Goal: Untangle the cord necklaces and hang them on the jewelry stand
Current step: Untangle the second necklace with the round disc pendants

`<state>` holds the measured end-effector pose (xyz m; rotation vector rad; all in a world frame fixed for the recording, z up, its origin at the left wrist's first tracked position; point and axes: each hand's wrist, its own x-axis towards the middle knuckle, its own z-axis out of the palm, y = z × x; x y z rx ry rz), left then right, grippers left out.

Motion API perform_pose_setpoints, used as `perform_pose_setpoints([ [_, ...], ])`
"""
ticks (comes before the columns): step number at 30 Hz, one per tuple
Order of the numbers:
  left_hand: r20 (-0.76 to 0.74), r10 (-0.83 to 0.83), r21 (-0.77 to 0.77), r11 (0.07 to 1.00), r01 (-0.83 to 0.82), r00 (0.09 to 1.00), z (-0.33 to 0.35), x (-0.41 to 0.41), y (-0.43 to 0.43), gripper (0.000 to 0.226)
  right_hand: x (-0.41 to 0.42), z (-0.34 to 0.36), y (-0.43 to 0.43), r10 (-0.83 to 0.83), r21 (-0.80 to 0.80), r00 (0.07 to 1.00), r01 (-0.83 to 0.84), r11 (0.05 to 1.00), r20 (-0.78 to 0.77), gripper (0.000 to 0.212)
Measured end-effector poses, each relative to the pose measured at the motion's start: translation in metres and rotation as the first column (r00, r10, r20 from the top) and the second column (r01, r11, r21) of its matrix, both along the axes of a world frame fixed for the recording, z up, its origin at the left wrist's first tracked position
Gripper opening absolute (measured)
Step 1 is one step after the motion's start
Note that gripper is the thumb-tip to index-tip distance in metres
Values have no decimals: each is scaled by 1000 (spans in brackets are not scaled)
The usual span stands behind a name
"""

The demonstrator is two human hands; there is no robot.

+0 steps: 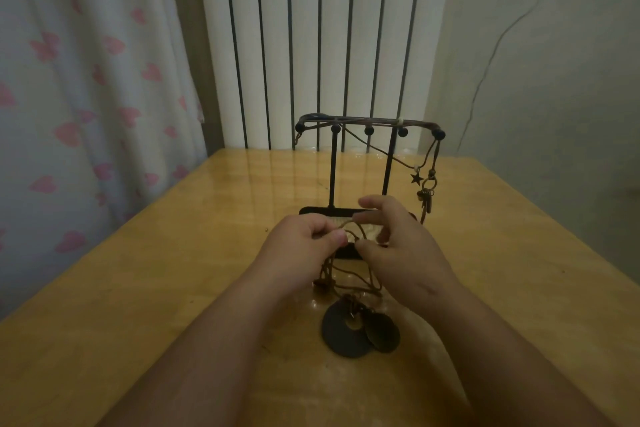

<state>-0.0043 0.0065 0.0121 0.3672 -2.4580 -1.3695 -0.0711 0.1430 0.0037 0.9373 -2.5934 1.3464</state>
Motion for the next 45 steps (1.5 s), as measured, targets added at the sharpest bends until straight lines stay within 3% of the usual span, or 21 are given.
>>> perform_pose_setpoints([
  [3,-14,-42,3,999,42,999,0,2,0,15,-2,-2,1,-9,59,999,11,998,-31,30],
  [5,3,-90,-5,996,90,996,0,3,1,14,-3,-1,3,-39,-20,999,39,999,-24,14],
  [8,84,-189,-24,981,192,978,0,4,3,12,-4,2,3,-103,-197,992,116,973,75,18],
  [11,135,-183,-63,979,193,974,-1,3,3,9,-6,8,7,-164,-365,965,231,902,206,21],
  [15,67,-115,8,993,115,991,-1,3,-3,14,-9,12,12,-201,-403,925,326,855,321,20],
  [18,26,-67,48,997,66,997,-1,3,-3,17,-11,6,11,-202,-296,925,300,907,322,16],
  [20,17,-52,33,998,51,999,-1,3,-3,19,-9,3,10,-176,-261,952,241,935,251,30],
  [24,20,-50,-22,998,50,999,-1,2,0,18,-5,3,7,-4,-186,994,24,982,110,37],
  [28,16,-81,10,997,81,997,-1,2,-4,20,-1,-3,0,36,105,999,-35,994,-10,25],
  [30,-6,-87,44,995,87,996,-2,2,-6,19,0,-3,0,36,137,999,-31,990,-34,15],
  [36,-3,-28,243,970,28,1000,-4,-3,-9,20,5,12,4,30,-271,973,35,962,230,19],
  [41,55,47,190,980,-57,997,-6,-4,-6,20,7,21,8,145,-504,904,86,860,403,21],
  [45,22,48,191,980,-51,999,-2,-1,-9,17,6,24,9,94,-584,896,200,787,434,16],
])
